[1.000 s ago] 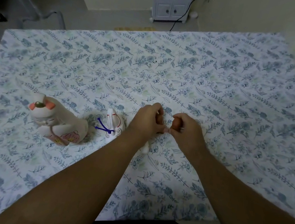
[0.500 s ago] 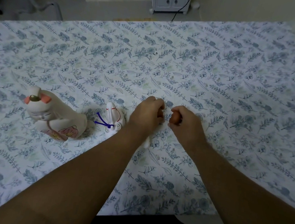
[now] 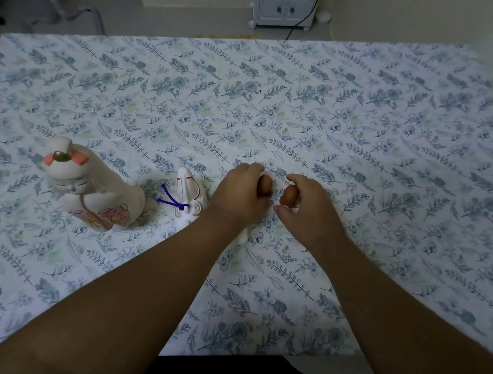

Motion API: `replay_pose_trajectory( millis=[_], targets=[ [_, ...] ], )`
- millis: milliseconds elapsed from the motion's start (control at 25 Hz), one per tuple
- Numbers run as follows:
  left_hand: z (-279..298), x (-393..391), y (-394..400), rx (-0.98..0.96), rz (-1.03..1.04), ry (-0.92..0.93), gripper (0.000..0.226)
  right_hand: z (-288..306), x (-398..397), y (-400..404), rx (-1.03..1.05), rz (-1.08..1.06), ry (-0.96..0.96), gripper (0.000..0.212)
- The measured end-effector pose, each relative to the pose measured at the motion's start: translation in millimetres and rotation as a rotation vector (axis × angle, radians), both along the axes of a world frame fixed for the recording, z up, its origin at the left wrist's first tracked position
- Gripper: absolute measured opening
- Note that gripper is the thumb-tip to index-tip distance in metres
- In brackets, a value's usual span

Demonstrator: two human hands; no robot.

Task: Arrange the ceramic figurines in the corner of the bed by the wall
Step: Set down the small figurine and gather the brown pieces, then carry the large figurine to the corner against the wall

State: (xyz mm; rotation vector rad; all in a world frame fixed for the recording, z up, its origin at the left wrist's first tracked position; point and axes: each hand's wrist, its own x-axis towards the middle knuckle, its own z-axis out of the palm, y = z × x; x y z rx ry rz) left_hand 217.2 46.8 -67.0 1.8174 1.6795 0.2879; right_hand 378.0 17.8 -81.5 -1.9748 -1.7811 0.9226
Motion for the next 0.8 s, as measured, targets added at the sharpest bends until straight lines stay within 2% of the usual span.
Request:
replay_pose_trajectory(
  millis=[120,240,360,600,720,800],
  targets=[
    [23,-7,-15,0.071,0.02,0.011,0.064,19,0,-8,0.129,0.017,-0.128,0.058],
    [45,-17,-41,0.241,0.004,0.055,0.063,43,-9,-16,0.233,0.109,-0.271,0.054],
    [60,-34,-70,0.308,0.051,0.117,0.065,61,-28,-28,0.245,0.212,-0.324,0.049],
    [86,-101,-137,0.381,0.297,0.119,0.063,82,-94,-53,0.304,0.431,-0.301,0.061],
    [96,-142,-165,0.401,0.419,0.087,0.057,96,-139,-57,0.286,0.505,-0.24,0.065],
    [99,-169,-170,0.426,0.516,0.039,0.062,106,-169,-54,0.236,0.521,-0.157,0.067]
  ],
)
